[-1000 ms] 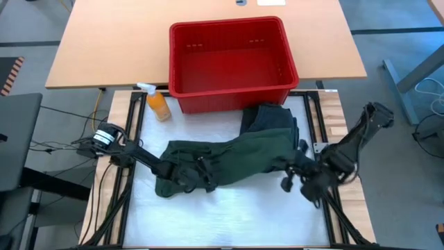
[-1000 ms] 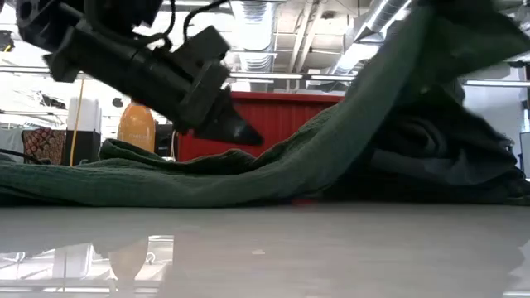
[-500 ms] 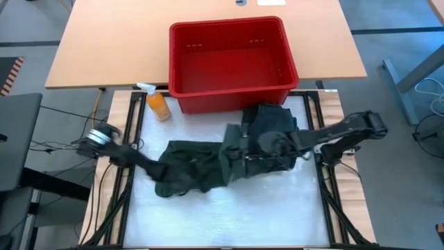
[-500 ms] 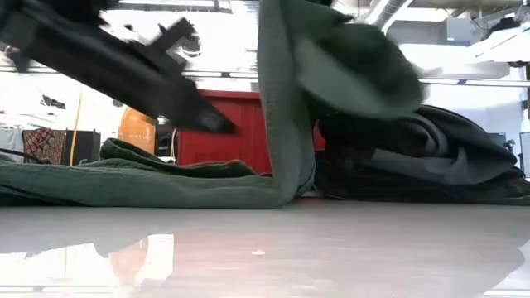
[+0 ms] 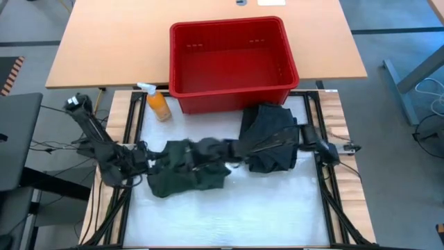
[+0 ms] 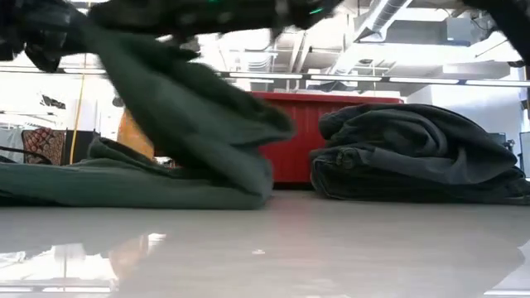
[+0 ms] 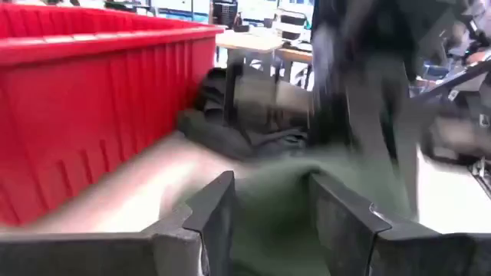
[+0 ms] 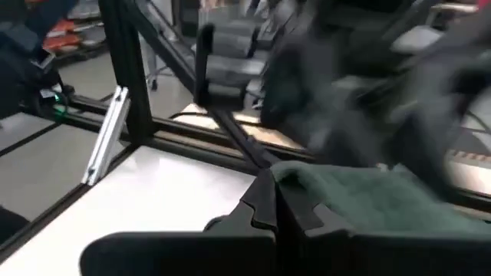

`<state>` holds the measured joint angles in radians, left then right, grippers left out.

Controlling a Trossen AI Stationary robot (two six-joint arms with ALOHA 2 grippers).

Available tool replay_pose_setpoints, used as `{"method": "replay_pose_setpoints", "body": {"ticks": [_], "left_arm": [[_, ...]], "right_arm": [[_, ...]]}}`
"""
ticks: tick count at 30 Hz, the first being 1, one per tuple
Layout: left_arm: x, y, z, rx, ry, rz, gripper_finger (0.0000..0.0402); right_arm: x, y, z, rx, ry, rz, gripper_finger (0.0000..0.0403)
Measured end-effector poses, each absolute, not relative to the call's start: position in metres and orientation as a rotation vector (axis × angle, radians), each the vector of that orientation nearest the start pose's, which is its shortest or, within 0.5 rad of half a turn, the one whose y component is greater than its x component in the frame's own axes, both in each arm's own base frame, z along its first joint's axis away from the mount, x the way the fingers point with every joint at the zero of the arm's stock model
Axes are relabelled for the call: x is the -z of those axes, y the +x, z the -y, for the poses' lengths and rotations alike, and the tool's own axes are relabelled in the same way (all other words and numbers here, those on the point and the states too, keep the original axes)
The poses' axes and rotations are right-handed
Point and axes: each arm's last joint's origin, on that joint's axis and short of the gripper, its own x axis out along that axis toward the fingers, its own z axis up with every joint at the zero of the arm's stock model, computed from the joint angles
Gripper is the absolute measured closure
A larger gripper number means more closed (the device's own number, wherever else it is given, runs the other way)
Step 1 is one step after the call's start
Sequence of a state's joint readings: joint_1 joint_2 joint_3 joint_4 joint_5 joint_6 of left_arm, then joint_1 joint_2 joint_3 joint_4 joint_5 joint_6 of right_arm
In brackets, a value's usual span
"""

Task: Fold Laundry from Bin
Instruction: Fold the green button down shirt

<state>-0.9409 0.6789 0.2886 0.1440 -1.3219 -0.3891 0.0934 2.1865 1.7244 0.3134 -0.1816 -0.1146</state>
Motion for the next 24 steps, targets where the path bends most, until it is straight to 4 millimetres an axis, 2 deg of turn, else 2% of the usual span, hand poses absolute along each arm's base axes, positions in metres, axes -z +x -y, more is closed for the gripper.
{"method": "replay_pose_setpoints", "body": {"ticks": [4, 8, 12, 15, 18, 21, 24], "left_arm": [[-0.220, 0.098, 0.091, -0.417, -0.089, -0.020, 0.0251], [-0.221, 0.096, 0.089, -0.506, -0.003, -0.019, 0.0251], [-0.222, 0.095, 0.087, -0.572, 0.061, -0.024, 0.0251], [-0.222, 0.095, 0.087, -0.581, 0.076, -0.027, 0.0251], [-0.221, 0.095, 0.087, -0.583, 0.085, -0.030, 0.0251], [-0.221, 0.095, 0.086, -0.591, 0.084, -0.028, 0.0251], [-0.222, 0.095, 0.086, -0.592, 0.078, -0.026, 0.0251]], "right_arm": [[-0.226, 0.557, -0.058, -0.310, -0.132, -0.191, 0.0385], [-0.204, 0.585, -0.060, -0.323, -0.170, -0.261, 0.0383], [-0.179, 0.592, -0.059, -0.316, -0.152, -0.274, 0.0378], [-0.171, 0.590, -0.058, -0.301, -0.138, -0.323, 0.0358], [-0.185, 0.586, -0.058, -0.304, -0.137, -0.358, 0.0324], [-0.216, 0.577, -0.057, -0.303, -0.132, -0.388, 0.0281], [-0.250, 0.559, -0.057, -0.304, -0.098, -0.489, 0.0232]]}}
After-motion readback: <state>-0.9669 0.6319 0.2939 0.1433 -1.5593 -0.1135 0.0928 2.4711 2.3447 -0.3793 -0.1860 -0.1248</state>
